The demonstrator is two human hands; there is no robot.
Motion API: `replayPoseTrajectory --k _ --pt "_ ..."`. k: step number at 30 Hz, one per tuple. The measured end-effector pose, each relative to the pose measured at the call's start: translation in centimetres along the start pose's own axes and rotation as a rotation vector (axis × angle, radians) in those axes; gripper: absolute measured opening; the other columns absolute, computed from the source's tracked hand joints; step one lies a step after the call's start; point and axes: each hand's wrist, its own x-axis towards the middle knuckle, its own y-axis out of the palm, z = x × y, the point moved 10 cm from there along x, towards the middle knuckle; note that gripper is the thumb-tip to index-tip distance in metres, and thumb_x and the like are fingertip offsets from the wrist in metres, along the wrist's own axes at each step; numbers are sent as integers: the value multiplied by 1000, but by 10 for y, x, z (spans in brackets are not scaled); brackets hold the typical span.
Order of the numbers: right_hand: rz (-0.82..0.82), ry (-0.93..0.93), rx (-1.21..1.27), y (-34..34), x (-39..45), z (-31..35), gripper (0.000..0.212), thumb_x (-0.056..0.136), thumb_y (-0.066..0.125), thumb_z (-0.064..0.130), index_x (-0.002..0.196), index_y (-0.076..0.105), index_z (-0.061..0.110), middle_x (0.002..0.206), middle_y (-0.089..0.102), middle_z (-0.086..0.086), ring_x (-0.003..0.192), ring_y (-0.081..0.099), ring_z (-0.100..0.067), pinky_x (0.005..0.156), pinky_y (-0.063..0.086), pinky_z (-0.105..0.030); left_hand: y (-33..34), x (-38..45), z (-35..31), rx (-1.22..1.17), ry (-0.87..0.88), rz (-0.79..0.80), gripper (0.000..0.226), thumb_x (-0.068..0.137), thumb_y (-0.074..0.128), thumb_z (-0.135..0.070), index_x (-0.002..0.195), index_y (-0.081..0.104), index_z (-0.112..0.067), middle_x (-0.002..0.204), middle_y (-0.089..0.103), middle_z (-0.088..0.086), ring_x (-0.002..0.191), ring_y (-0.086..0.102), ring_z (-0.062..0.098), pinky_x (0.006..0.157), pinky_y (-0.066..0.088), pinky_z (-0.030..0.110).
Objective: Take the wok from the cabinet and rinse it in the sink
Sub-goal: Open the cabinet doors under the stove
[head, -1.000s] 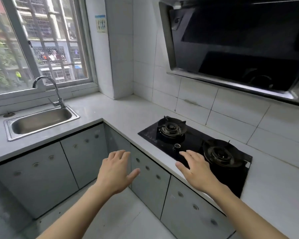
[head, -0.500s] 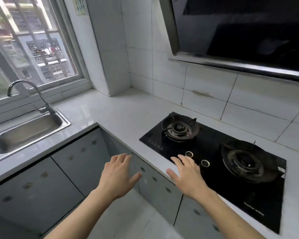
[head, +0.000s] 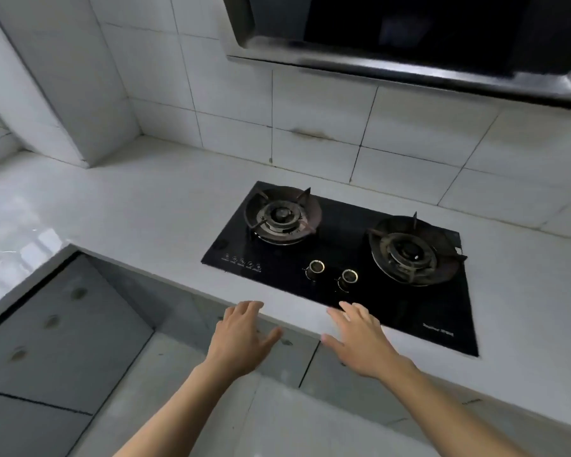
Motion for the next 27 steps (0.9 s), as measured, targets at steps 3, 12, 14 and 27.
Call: replayPoseTrajectory --k 3,12,14,27 --pt "-13 65 19 14 -8 -2 97 69 -2 78 149 22 27 156 20 -2 143 13 -25 115 18 -41 26 11 2 -27 60 67 73 90 49 -64 148 33 -23 152 37 -3 138 33 19 112 35 40" --pt "5 110 93 60 6 -2 64 96 38 54 149 21 24 158 15 1 144 11 -24 115 20 -39 111 34 28 -403 -68 302 52 92 59 -48 134 50 -19 135 54 1 121 53 18 99 44 33" --pt "37 68 84 72 11 4 64 96 42 51 149 21 22 158 14 -1 144 10 -25 116 20 -41 131 37 36 -594 -171 354 43 92 61 -45 127 56 -19 126 60 0 110 58 16 96 49 37" --pt "-117 117 131 90 42 -19 57 97 46 37 147 27 17 157 19 -3 143 12 -21 117 22 -33 208 59 32 -1630 -689 412 49 93 45 15 140 37 5 133 53 21 121 56 32 94 49 36"
